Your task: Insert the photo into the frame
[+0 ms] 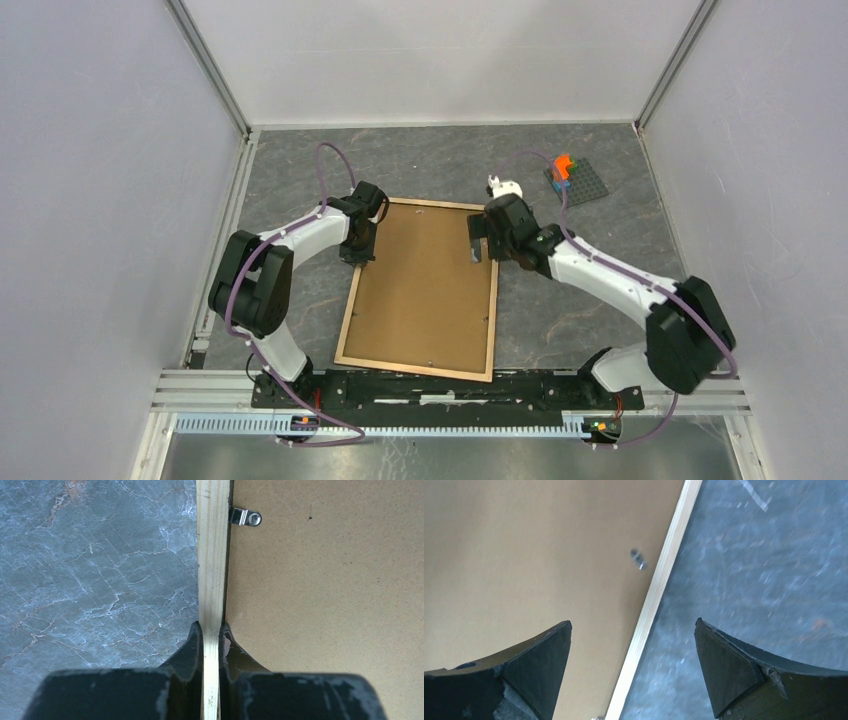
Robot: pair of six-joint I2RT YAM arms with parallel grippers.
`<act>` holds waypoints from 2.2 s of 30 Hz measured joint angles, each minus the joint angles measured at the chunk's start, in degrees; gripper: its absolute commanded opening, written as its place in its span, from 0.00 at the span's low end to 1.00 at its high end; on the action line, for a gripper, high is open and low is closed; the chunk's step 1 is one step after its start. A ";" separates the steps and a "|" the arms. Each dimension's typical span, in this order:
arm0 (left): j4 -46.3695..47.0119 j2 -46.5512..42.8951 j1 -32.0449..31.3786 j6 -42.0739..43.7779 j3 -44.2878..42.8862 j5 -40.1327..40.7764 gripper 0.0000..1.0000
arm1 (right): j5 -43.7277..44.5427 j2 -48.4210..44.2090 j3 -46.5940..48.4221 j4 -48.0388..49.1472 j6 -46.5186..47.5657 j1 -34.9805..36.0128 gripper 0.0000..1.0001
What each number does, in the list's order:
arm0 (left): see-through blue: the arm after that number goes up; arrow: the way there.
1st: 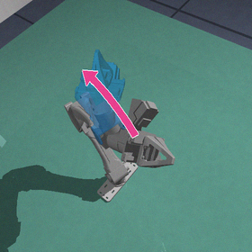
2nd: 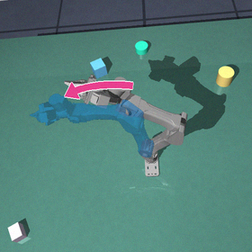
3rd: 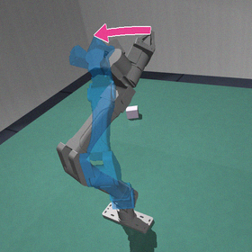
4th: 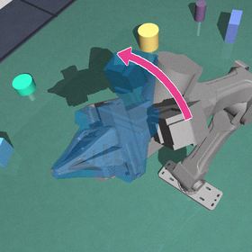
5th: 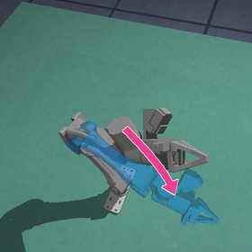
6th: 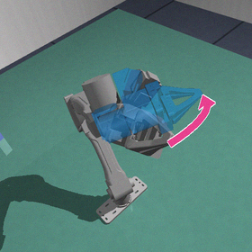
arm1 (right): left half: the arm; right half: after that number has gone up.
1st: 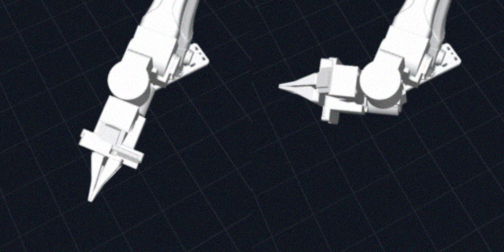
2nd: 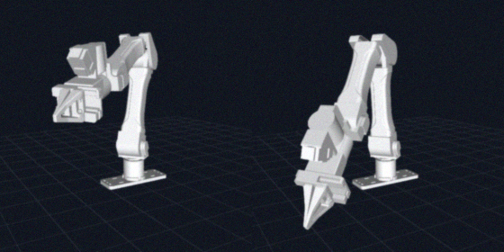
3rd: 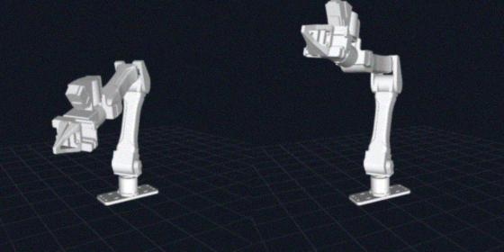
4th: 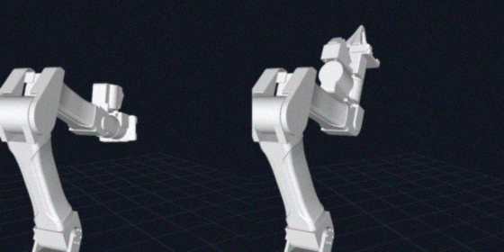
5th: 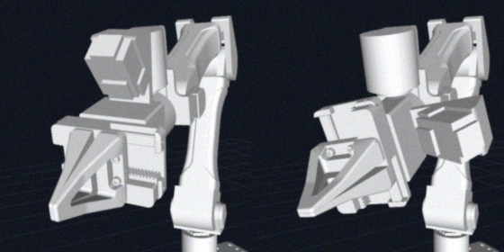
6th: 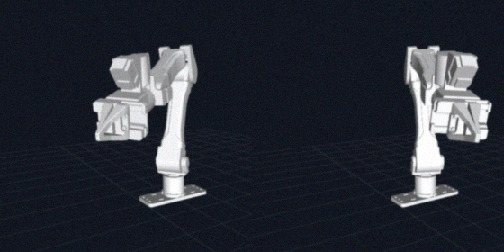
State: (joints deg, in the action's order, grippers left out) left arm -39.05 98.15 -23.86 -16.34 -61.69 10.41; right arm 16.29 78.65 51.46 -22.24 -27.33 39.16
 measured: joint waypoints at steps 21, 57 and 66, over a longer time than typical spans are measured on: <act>-0.09 0.04 0.37 -0.04 -0.11 -0.55 0.02 | -10.64 20.74 6.64 6.54 11.43 -11.43 0.65; -1.20 0.70 1.40 -0.04 -1.01 -3.17 0.02 | -4.48 23.52 11.58 0.07 -6.03 -11.08 0.38; -2.40 1.75 1.55 0.79 -2.21 -2.64 0.02 | -14.64 18.29 5.03 5.64 -1.73 -10.12 0.80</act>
State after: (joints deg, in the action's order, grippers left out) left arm -41.45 99.90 -22.31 -15.55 -63.90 7.77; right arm 1.65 96.95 56.49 -16.60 -29.06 29.04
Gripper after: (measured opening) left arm 0.103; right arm 0.724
